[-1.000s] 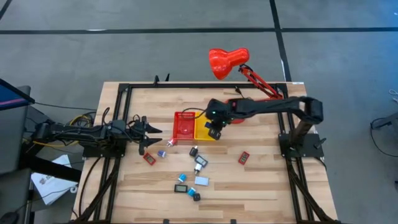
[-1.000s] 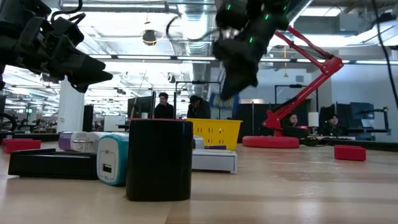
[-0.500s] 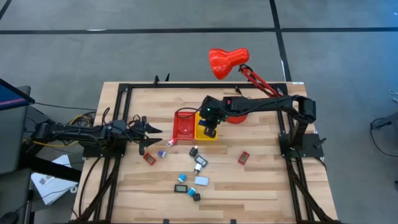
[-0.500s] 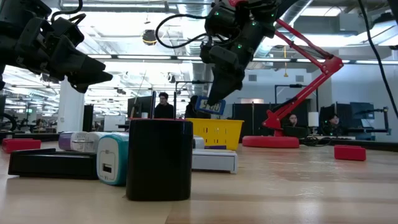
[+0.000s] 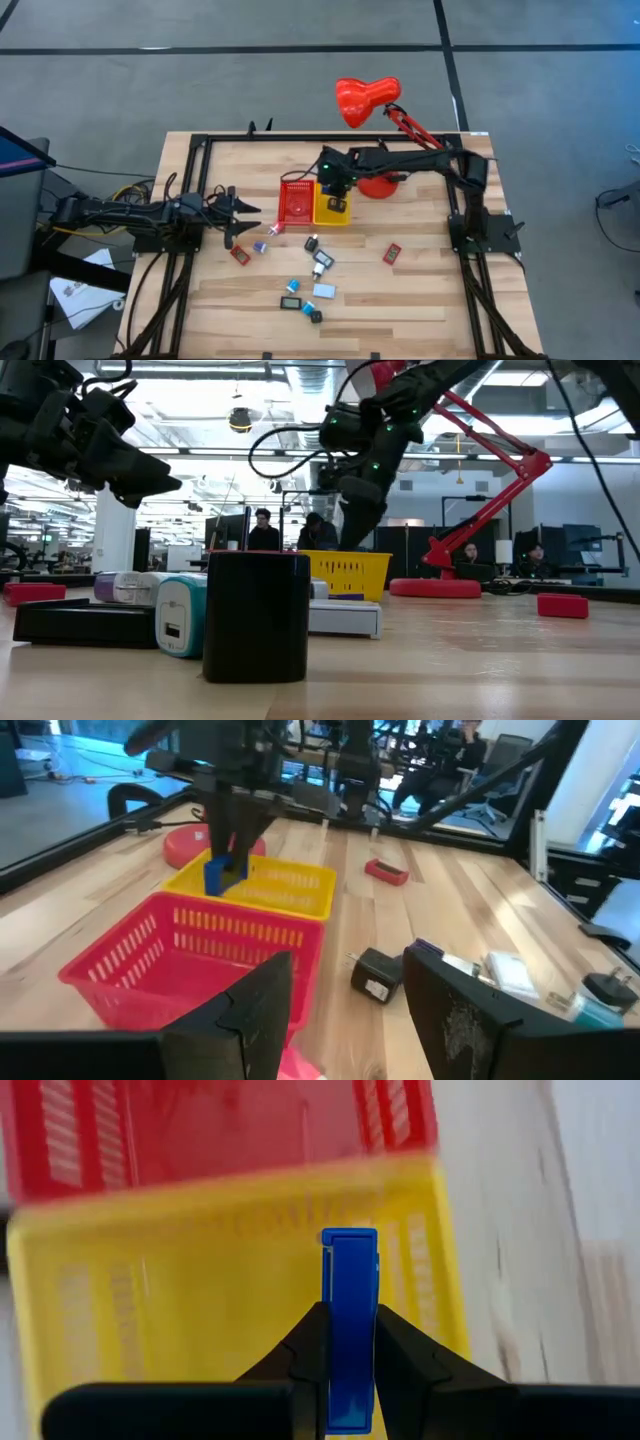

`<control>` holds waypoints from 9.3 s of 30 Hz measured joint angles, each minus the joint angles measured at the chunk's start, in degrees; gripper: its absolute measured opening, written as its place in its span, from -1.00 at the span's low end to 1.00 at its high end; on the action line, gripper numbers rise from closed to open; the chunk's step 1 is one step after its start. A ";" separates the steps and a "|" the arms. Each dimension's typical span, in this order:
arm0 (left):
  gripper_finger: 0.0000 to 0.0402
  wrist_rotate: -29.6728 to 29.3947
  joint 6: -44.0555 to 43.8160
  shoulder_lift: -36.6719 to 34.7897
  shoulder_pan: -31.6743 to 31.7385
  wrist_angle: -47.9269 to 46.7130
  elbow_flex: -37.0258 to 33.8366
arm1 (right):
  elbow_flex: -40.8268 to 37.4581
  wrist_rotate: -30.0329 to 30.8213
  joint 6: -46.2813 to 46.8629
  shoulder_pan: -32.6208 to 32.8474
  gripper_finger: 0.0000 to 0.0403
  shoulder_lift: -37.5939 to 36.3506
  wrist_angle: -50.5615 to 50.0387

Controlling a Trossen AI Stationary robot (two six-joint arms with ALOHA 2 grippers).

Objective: Pick & Place Office items
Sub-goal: Put the top blue digital timer into the yellow basket, then put the right red digital timer into the yellow basket

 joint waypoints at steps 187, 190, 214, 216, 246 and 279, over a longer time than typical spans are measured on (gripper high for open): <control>-0.07 -3.20 -4.79 2.34 0.00 0.00 0.01 | -44.92 3.04 -0.87 30.65 0.47 -40.22 1.27; -0.07 -3.21 -4.79 2.34 0.00 0.00 0.00 | -45.18 2.50 -1.87 29.63 0.47 -40.19 0.55; -0.07 -3.21 -4.81 2.34 -0.01 0.15 0.02 | -44.07 -4.17 -11.91 27.88 0.42 -26.24 3.80; -0.07 -3.19 -4.79 2.34 0.00 0.31 0.02 | -44.07 -4.11 -11.00 27.88 0.35 -26.23 3.96; -0.07 -3.21 -19.12 2.34 0.00 32.18 0.02 | -40.60 34.45 25.11 30.88 -0.38 -31.42 18.75; -0.07 -9.66 -15.36 27.71 -0.03 11.28 28.44 | 20.20 36.72 -6.09 21.27 -0.36 -7.62 -9.55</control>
